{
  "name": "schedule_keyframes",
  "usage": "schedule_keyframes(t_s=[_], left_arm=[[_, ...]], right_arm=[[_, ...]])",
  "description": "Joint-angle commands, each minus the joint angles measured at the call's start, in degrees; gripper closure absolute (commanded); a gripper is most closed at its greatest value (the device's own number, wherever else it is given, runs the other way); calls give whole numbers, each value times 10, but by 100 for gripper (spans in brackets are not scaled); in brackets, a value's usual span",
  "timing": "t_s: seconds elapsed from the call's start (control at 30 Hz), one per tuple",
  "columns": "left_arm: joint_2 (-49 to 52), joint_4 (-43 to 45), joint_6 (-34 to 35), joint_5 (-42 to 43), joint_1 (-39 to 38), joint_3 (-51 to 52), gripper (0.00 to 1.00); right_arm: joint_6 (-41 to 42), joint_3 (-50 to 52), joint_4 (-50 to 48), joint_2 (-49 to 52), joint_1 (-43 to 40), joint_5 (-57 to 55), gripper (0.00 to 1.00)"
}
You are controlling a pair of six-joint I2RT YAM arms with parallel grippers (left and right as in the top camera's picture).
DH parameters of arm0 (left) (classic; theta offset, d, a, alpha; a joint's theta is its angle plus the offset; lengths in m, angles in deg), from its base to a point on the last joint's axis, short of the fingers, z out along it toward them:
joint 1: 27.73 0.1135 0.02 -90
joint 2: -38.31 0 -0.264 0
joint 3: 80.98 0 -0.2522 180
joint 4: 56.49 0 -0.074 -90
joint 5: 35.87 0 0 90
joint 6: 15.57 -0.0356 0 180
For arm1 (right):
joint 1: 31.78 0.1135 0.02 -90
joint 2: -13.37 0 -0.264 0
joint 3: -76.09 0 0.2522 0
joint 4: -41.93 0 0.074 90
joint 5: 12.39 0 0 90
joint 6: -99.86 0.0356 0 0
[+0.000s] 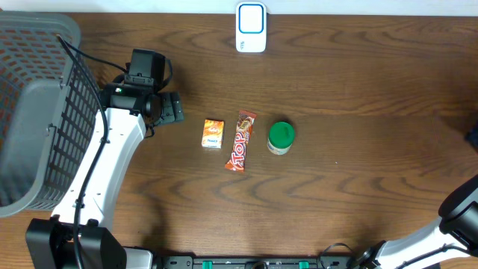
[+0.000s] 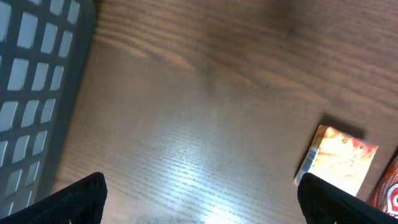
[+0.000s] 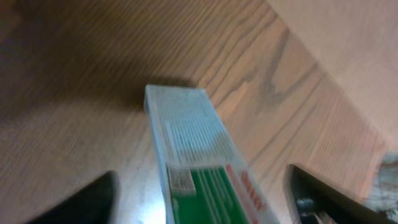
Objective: Scan the item barcode
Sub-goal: 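Move right gripper to table right edge and drop caplets box, then reach right gripper down over green-capped bottle and grasp its cap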
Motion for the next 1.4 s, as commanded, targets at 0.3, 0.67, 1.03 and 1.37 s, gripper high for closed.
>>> schedule_keyframes(t_s=[0.3,0.67,1.03,1.37], left_arm=[[-73,164,-51,-108,-20,-6,2],[-256,98,-42,-131,-43,-6,2],[-355,-30,34,-133,-42,-6,2],[-352,-73,42,-133,-42,-6,2]], right_arm=[[11,-75,4,-106,2,164,1],[134,-76,67,-166,178,212,1],[333,-74,228,-165,406,304,1],[612,-73,219,-149,582,317,4]])
